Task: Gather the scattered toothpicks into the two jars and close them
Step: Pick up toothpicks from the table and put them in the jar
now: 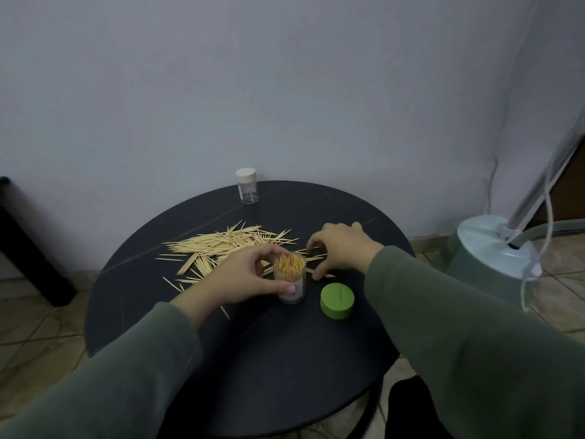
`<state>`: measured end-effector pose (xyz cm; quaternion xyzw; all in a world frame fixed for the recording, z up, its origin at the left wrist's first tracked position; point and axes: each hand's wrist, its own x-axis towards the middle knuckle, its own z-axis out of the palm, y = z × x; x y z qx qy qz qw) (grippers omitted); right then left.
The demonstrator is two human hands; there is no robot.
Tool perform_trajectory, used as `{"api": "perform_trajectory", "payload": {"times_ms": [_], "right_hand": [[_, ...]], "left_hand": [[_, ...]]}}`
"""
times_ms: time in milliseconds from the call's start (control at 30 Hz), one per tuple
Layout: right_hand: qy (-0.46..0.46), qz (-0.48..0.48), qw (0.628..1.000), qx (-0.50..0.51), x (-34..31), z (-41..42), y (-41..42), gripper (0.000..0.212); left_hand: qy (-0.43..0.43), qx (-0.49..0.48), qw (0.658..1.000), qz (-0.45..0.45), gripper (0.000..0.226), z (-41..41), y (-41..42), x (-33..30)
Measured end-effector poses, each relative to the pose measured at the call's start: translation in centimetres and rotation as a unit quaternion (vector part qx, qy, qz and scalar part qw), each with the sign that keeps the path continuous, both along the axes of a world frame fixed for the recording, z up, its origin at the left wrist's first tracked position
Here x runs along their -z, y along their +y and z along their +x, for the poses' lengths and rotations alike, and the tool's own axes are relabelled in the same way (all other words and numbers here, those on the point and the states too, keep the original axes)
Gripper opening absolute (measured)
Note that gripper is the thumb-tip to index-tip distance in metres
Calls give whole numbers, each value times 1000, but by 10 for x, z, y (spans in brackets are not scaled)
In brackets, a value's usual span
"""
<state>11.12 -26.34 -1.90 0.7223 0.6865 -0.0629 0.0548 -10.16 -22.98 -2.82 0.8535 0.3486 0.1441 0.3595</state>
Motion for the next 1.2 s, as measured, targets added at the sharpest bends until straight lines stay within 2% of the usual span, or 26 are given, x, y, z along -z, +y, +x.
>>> {"api": "perform_trajectory", "payload": {"times_ms": [133, 267, 367, 533, 600, 667, 733, 867, 1000, 1067, 1133, 1200], "right_hand": [[66, 35, 997, 7, 8, 9, 3, 45], [61, 88, 994, 5, 13, 6, 6, 23], [-15, 121, 992, -41, 13, 0, 5, 22], [-218, 106, 965, -105, 17, -14, 3, 27], [-261, 91, 955, -111, 21, -18, 2, 30], [-260, 89, 955, -110, 21, -19, 2, 31], [-217, 102, 966, -100, 18, -15, 2, 27], [-55, 126, 990, -45, 4, -4, 0, 19], [100, 151, 983, 12, -5, 1, -5, 16], [253, 173, 952, 25, -11, -5, -10, 13], [415, 190, 890, 16, -18, -16, -19, 11], [499, 194, 844, 5, -19, -26, -24, 12]], "left_hand": [[-22, -11, 1000, -2, 52, 2, 0, 6], [-45, -18, 999, 18, 51, 7, -2, 10], [-54, -18, 998, 27, 51, 9, -4, 12], [-57, -16, 998, 34, 53, 10, -2, 15], [-52, -15, 998, 36, 55, 10, -2, 15], [-47, -15, 998, 40, 56, 10, -2, 15], [-47, -13, 998, 41, 55, 10, -2, 14], [-43, -8, 998, 39, 54, 10, -3, 13], [-37, -9, 999, 36, 55, 10, -1, 14], [-33, -10, 999, 40, 55, 11, -1, 14], [-29, -12, 998, 47, 54, 11, -2, 12], [-30, -14, 998, 53, 54, 11, -4, 12]]}}
